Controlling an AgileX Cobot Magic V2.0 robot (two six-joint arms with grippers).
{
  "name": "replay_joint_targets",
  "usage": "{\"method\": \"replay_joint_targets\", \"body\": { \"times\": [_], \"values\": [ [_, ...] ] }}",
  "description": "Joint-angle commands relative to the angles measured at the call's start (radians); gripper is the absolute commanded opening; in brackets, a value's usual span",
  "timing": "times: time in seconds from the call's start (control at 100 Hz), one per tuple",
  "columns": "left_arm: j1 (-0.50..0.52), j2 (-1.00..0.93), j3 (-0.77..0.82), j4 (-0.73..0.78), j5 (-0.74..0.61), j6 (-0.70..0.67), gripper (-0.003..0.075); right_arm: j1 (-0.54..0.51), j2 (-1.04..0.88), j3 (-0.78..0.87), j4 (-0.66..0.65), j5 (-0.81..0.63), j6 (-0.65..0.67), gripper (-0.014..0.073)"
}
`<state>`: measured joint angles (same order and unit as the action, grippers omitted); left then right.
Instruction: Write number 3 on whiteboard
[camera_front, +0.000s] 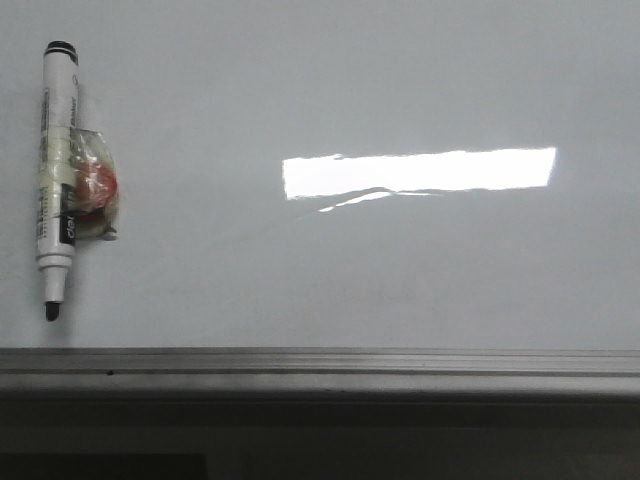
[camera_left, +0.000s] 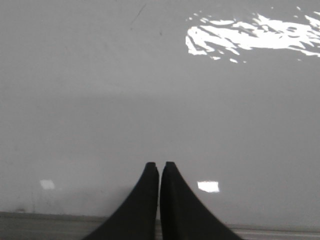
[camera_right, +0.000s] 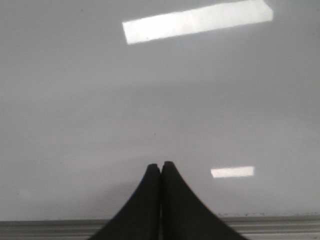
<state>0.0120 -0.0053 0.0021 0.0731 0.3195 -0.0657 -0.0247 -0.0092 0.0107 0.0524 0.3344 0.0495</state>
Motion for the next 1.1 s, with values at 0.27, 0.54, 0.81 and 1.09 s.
{"method": "replay_joint_targets", "body": {
  "times": [0.27, 0.54, 0.81, 1.09],
  "values": [
    [0.001, -0.025, 0.034, 0.036, -0.124, -0.001, -0.0020, -0.007, -0.016, 0.025, -0.076, -0.065, -0.002, -0.0046],
    [-0.002, -0.025, 0.036, 0.036, -0.142, -0.001, -0.0020, -0.007, -0.016, 0.025, -0.076, -0.247, -0.002, -0.0046],
    [-0.005, 0.009, -0.033, -0.059, -0.166, -0.005, -0.0020, -0.007, 0.026, -0.019, -0.007, -0.218, -0.002, -0.0046],
    [-0.005, 0.251, -0.291, -0.073, -0.041, -0.003, -0.0020, -0.005, 0.296, -0.227, 0.081, -0.065, -0.002, -0.0046]
  ]
}}
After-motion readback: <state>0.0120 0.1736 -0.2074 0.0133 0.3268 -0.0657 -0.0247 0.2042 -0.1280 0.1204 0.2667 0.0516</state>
